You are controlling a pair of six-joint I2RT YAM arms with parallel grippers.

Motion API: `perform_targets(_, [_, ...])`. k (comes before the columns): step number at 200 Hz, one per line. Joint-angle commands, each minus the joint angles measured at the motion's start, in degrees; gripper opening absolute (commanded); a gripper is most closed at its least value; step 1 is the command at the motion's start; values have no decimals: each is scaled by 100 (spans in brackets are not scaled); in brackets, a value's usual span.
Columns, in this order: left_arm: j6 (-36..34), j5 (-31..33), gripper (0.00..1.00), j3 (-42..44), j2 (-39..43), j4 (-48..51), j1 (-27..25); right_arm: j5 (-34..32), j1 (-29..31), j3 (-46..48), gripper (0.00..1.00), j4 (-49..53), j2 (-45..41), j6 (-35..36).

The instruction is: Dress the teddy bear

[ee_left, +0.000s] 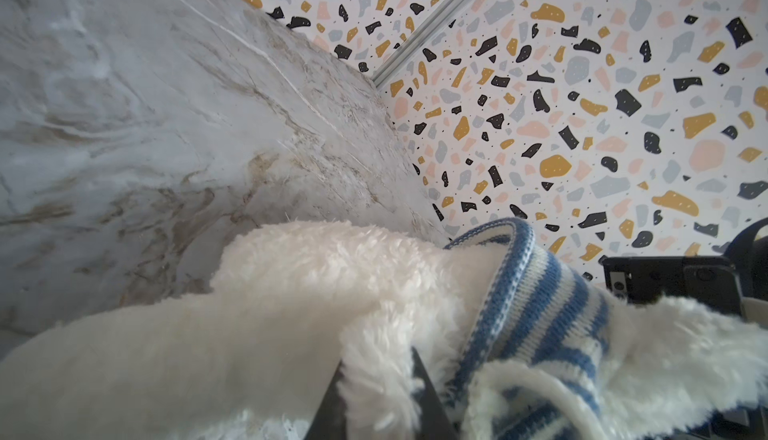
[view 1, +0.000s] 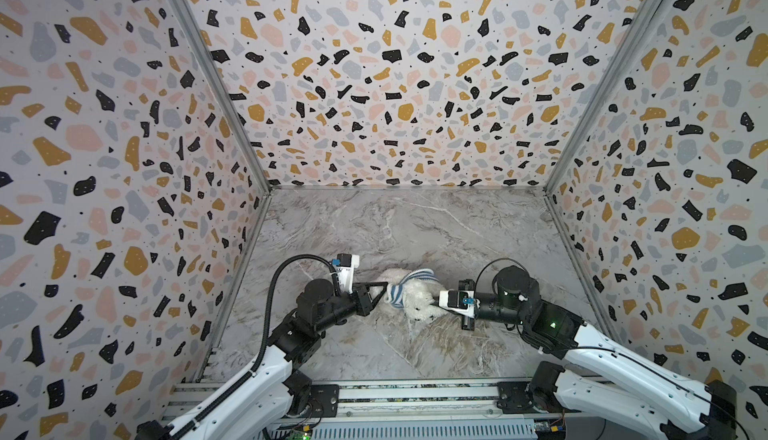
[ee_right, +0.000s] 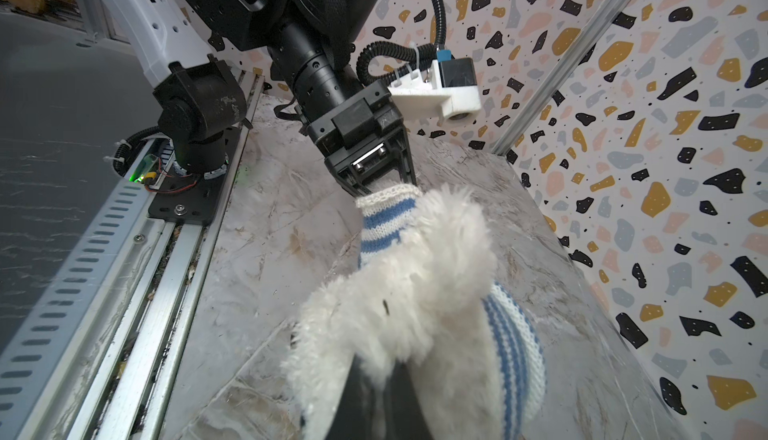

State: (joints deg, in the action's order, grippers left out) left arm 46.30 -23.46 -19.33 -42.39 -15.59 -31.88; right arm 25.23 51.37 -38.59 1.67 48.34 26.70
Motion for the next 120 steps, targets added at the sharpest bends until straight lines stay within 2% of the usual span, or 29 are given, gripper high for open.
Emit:
perform_targets(1, [132,-181,0,101,18,-592,-3,-261,91,-129,0,-172,102,15])
perform_targets(14, [107,-176,0,63,25,-620,-3,-390,143,-124,7,-180,153,-19])
perform_targets(30, [64,-167,0,26,29,-620,-3,-566,180,-105,23,-184,162,-113])
perform_targets(57, [67,-220,0,59,26,-675,-3,-795,190,-46,41,-283,223,-314])
perform_targets(120, [-74,-238,0,267,-71,-770,-3,-1640,189,27,58,-525,579,-697])
